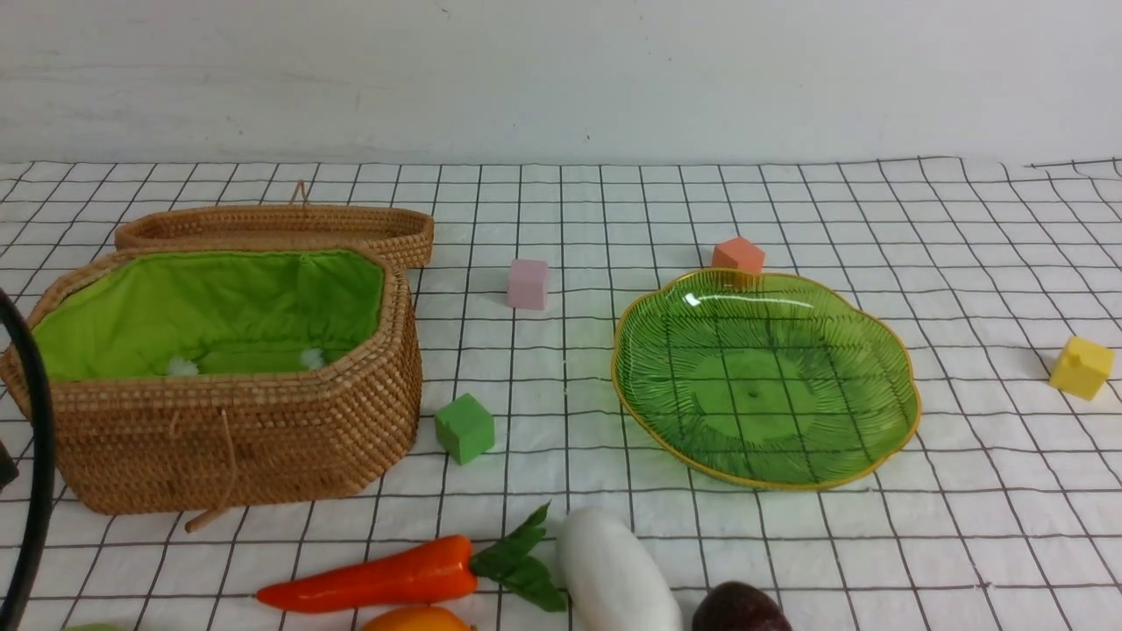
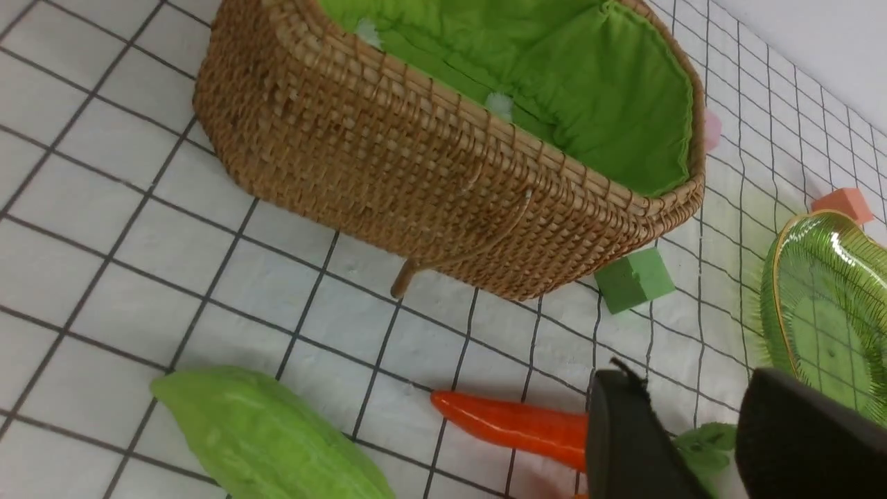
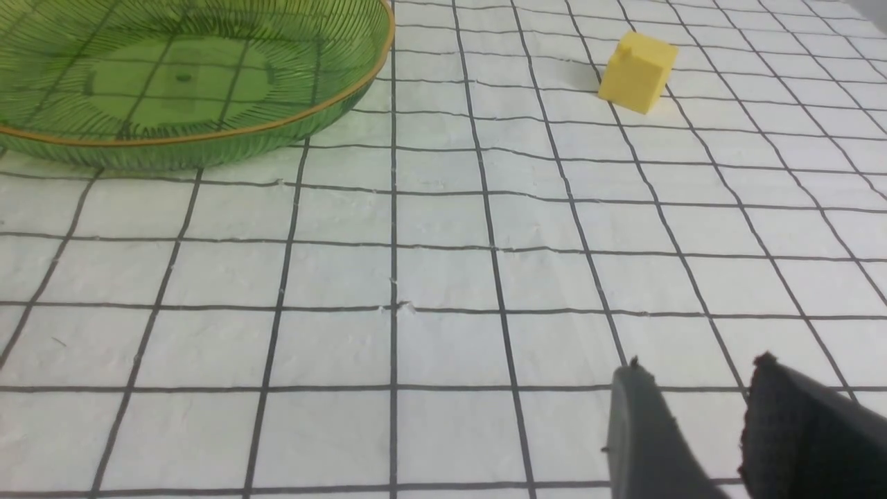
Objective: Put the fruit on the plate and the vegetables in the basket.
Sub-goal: Take a chayote with your left arm and place it on the basket on the left.
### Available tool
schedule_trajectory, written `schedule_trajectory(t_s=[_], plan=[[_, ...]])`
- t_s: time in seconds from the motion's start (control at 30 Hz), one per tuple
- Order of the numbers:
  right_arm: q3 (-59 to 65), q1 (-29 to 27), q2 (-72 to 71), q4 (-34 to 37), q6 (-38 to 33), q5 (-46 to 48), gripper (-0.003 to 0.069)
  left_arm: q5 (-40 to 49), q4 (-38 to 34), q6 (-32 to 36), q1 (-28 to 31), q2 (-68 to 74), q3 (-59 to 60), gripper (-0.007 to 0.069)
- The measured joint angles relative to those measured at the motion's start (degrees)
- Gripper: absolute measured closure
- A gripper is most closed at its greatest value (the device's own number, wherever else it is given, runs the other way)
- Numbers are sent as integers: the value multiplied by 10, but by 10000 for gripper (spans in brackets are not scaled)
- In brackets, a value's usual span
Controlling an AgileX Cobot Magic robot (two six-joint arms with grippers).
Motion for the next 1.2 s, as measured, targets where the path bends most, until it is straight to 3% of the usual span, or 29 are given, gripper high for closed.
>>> schedule_trajectory(t_s=[0.23,0.3,0.4,0.57,0.77,1.0,1.1,1.2], plan=[[0,0,0,0,0,0,416,100,36,-140,0,46,0,364],[0,0,0,0,0,0,416,129,57,-210,0,110,0,319],[0,0,0,0,0,0,416,113,62,-237,0,186,0,246],[0,0,0,0,0,0,416,77,59,-240,0,316,0,112],[0,0,0,0,0,0,416,22,70,-240,0,440,-1,55],[0,0,0,0,0,0,416,-3,62,-233,0,532,-1,96],[0,0,0,0,0,0,416,1,57,-206,0,534,-5,158],[0,0,0,0,0,0,416,14,49,-192,0,514,-15,159]])
